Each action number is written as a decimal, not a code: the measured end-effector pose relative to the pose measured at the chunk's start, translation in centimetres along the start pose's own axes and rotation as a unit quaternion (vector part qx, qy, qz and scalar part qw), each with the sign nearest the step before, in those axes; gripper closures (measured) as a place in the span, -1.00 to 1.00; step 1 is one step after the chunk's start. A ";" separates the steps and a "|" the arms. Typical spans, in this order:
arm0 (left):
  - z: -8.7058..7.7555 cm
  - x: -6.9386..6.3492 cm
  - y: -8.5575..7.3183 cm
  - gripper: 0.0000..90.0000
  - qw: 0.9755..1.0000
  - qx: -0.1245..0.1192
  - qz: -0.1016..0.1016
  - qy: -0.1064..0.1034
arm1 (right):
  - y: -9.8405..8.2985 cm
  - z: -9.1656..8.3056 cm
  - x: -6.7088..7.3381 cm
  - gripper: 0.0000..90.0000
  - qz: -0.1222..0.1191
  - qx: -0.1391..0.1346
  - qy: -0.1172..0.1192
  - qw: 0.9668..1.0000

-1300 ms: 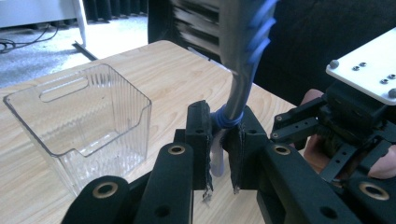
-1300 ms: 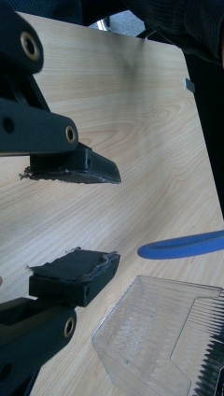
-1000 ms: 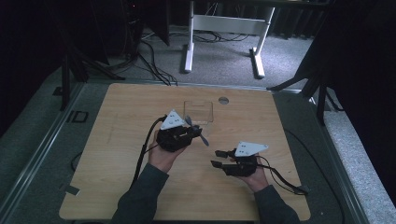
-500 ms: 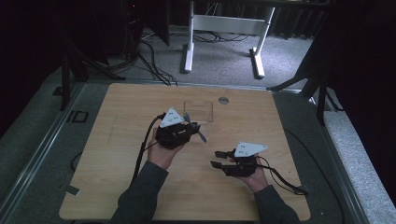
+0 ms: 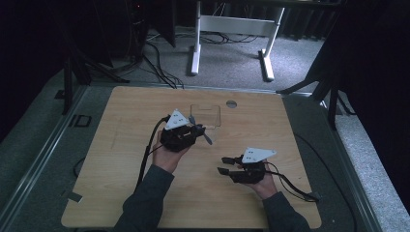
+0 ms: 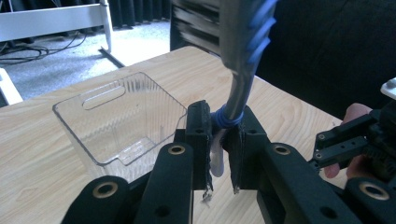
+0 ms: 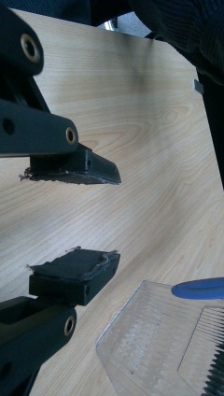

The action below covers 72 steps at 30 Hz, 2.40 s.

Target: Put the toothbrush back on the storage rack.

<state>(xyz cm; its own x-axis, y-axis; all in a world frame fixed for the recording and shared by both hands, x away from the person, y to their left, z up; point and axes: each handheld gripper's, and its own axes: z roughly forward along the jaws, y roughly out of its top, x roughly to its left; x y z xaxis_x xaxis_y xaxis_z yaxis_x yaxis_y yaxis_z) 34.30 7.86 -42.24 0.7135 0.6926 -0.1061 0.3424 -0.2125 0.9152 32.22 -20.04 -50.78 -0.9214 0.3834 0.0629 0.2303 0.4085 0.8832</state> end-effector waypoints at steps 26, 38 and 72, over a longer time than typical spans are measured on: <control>0.6 1.0 -0.1 0.77 0.999 -0.018 -0.010 0.029 | -0.1 0.3 0.0 0.15 0.003 0.005 0.011 1.000; 0.8 1.4 -0.1 0.77 0.999 -0.027 -0.018 0.036 | -0.2 0.5 0.0 0.15 0.003 0.007 0.013 1.000; 1.7 2.2 0.0 0.77 0.998 -0.041 -0.024 0.050 | -0.3 0.6 0.0 0.15 -0.001 0.012 0.014 1.000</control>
<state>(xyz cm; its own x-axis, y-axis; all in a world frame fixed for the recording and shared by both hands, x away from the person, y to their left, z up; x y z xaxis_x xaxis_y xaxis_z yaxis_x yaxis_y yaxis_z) 36.89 8.17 -43.18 0.6320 0.7663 -0.1155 0.3202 -0.1224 0.9394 32.30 -19.65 -51.33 -0.9304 0.3589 0.0750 0.2356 0.4286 0.8722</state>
